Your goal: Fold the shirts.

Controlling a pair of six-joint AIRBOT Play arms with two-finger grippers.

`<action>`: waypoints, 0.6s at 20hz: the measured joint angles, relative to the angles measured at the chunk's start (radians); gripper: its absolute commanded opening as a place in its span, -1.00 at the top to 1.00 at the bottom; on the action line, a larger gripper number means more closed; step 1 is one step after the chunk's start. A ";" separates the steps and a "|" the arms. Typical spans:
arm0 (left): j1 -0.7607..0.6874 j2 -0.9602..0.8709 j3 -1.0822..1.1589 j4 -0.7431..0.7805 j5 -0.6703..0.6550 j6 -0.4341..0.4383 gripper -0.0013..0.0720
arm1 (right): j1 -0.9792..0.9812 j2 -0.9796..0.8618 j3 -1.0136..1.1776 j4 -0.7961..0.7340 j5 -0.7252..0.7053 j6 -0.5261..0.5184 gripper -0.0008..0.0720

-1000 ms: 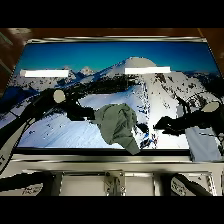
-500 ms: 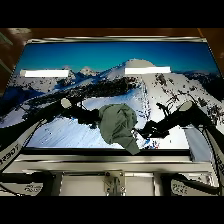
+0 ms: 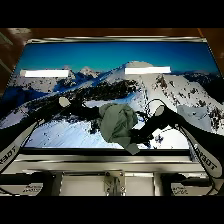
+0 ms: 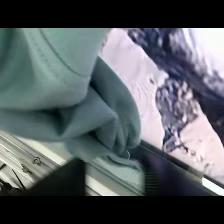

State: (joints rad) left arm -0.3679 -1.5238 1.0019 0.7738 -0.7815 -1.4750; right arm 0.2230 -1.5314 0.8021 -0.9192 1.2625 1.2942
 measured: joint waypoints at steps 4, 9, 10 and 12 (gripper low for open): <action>0.001 0.072 0.000 0.048 -0.004 0.016 0.85 | 0.037 0.022 0.009 0.009 -0.013 -0.009 0.81; 0.031 0.288 0.049 0.253 -0.059 -0.039 0.85 | -0.025 0.238 0.114 0.014 -0.003 -0.033 0.81; 0.040 0.350 0.081 0.301 -0.083 -0.048 0.85 | -0.051 0.304 0.157 0.013 0.003 -0.041 0.81; 0.061 0.473 0.162 0.375 -0.114 -0.060 0.85 | -0.105 0.436 0.254 0.005 -0.002 -0.050 0.81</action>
State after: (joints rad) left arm -0.3073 -1.0512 1.1637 1.1484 -0.8959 -1.5345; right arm 0.1181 -1.0950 1.0561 -0.9142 1.2610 1.2446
